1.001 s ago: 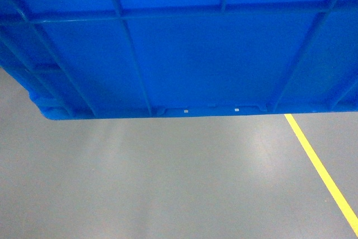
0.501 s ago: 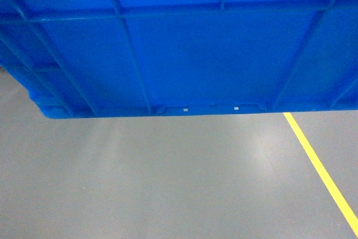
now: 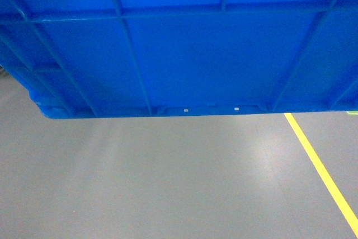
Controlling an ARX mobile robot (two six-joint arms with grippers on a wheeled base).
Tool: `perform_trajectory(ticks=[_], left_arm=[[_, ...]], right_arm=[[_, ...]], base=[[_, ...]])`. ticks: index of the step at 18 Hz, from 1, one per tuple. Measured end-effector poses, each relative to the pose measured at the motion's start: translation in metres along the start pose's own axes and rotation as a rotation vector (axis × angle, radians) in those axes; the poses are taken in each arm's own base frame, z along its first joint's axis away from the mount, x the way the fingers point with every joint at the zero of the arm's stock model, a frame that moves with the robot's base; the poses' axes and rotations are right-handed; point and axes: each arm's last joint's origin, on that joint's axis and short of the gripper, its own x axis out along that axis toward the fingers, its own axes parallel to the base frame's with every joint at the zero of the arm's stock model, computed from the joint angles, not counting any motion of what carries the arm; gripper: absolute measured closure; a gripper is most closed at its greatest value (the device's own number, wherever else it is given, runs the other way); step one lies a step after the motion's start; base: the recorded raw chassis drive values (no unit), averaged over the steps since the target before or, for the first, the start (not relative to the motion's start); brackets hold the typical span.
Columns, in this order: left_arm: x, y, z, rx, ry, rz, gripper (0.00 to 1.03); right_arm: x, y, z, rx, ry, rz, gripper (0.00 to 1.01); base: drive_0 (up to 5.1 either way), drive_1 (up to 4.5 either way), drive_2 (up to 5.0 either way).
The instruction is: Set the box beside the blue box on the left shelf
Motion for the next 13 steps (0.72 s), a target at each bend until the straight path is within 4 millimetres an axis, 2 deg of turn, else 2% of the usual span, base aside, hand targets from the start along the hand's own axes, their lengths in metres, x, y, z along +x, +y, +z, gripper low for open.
perform_trajectory(ticks=[13], left_arm=[[0.0000,0.0000,0.0000,-0.001,0.000,0.000,0.71]], right_arm=[[-0.0002,-0.0001,0.0002,0.000,-0.001,-0.001,0.92]], base=[[0.1,4.15,-4.0]])
